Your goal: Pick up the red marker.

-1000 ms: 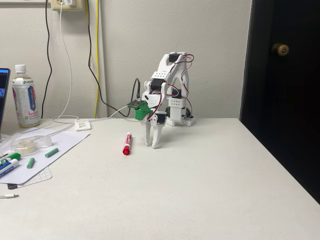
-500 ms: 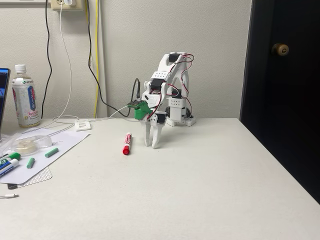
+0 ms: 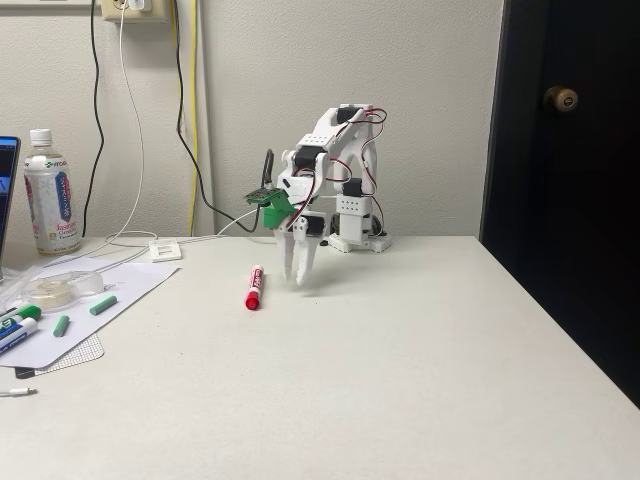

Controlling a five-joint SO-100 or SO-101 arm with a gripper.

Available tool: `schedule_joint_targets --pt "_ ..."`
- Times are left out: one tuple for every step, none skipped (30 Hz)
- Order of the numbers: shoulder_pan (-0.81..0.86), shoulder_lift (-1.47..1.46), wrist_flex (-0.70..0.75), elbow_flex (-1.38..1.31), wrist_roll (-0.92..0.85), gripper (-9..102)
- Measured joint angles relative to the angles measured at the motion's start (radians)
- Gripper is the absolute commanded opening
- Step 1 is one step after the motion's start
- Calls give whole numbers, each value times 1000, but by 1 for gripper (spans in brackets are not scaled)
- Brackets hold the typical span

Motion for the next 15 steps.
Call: schedule_joint_targets --pt "9 0 6 -8 -21 14" --pt "21 0 14 -17 -46 14" --pt "34 0 21 -31 -72 14" --pt "46 0 29 -48 -98 14" --pt "58 0 35 -61 -123 14" --pt "67 0 38 -77 -150 14" --pt "78 -2 46 -94 -176 14" --pt "91 -9 52 -117 -206 14" --pt "103 -15 54 -137 -233 14" --pt "117 -26 54 -155 -259 14" --pt "129 -37 54 -172 -288 14" --pt "141 -48 54 -184 -318 14" --pt "150 -52 52 -195 -348 14" --pt "161 -57 49 -201 -379 14" --pt "167 -66 43 -212 -403 14"
